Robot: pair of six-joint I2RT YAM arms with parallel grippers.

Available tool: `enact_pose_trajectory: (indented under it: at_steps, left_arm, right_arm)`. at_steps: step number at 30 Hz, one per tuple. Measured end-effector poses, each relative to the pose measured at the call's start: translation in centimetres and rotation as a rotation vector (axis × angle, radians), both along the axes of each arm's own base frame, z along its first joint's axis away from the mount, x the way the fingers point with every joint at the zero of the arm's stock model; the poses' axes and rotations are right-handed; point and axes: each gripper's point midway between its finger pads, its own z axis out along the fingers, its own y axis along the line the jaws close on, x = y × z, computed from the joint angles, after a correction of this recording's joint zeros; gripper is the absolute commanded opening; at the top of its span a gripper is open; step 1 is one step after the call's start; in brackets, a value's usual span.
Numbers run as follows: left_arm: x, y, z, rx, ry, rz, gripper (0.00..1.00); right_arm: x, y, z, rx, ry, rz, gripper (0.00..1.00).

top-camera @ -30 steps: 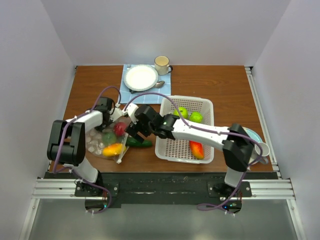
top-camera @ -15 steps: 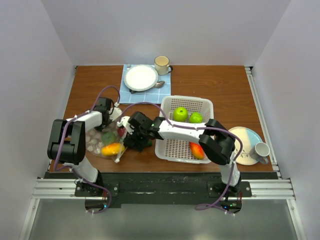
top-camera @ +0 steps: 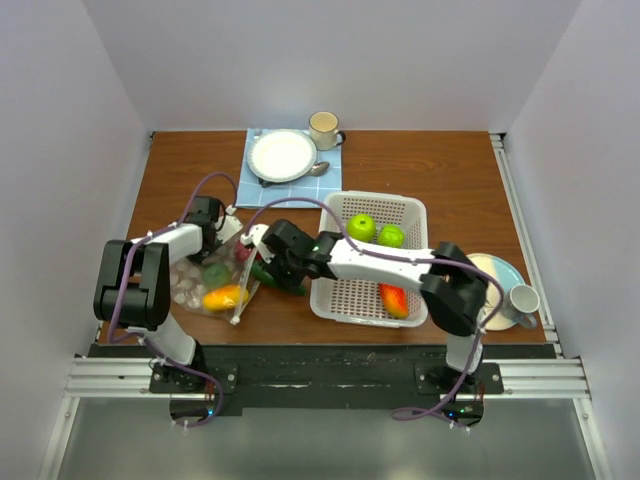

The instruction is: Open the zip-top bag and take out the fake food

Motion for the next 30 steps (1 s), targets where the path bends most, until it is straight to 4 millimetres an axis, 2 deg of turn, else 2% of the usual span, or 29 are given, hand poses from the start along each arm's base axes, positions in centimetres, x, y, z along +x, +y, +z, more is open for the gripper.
enact_pose_trajectory:
  at_steps: [4,6,9,12,15,16,18,19,21,22,24,27,30]
  left_arm:
    - [0.0,0.1,0.0,0.000,-0.001,0.003,0.00]
    - [0.0,0.1,0.1,0.000,-0.003,0.004,0.00]
    - [-0.1,0.2,0.2,-0.001,-0.003,0.005,0.00]
    - [-0.3,0.2,0.2,-0.001,0.004,0.007,0.00]
    - [-0.4,0.1,0.6,-0.010,0.017,0.008,0.00]
    - [-0.2,0.0,1.0,-0.018,0.015,0.009,0.00]
    - [0.5,-0.4,2.5,-0.034,-0.004,0.004,0.00]
    - [0.9,-0.7,3.4,-0.039,-0.024,0.002,0.00]
    - [2.1,-1.4,6.0,-0.056,-0.081,-0.008,0.00]
    - [2.7,-2.0,7.4,-0.067,-0.117,-0.017,0.00]
    - [3.6,-3.1,10.2,-0.088,-0.179,-0.039,0.00]
    - [4.2,-4.4,13.7,-0.117,-0.258,-0.062,0.00]
    - [3.9,-4.7,14.7,-0.125,-0.279,-0.070,0.00]
  right_arm:
    - [0.9,-1.5,7.1,0.104,-0.096,-0.054,0.00]
    - [1.3,-2.9,10.5,0.150,-0.151,-0.096,0.00]
    - [2.2,-5.9,13.3,0.180,-0.215,-0.185,0.00]
    - [4.2,-11.3,13.0,0.135,-0.241,-0.356,0.02]
    - [6.6,-17.3,10.4,0.029,-0.248,-0.564,0.16]
    - [7.1,-19.0,9.5,-0.010,-0.250,-0.619,0.32]
    - [7.3,-21.9,7.4,-0.107,-0.241,-0.710,0.53]
    - [7.1,-22.5,6.6,-0.140,-0.234,-0.726,0.69]
    - [6.8,-22.5,5.7,-0.164,-0.218,-0.720,0.79]
    - [6.7,-22.0,5.6,-0.157,-0.210,-0.702,0.84]
    - [6.4,-20.6,6.0,-0.089,-0.201,-0.664,0.88]
    - [6.4,-18.7,8.2,0.038,-0.219,-0.626,0.90]
    - [6.4,-16.1,10.8,0.130,-0.253,-0.568,0.90]
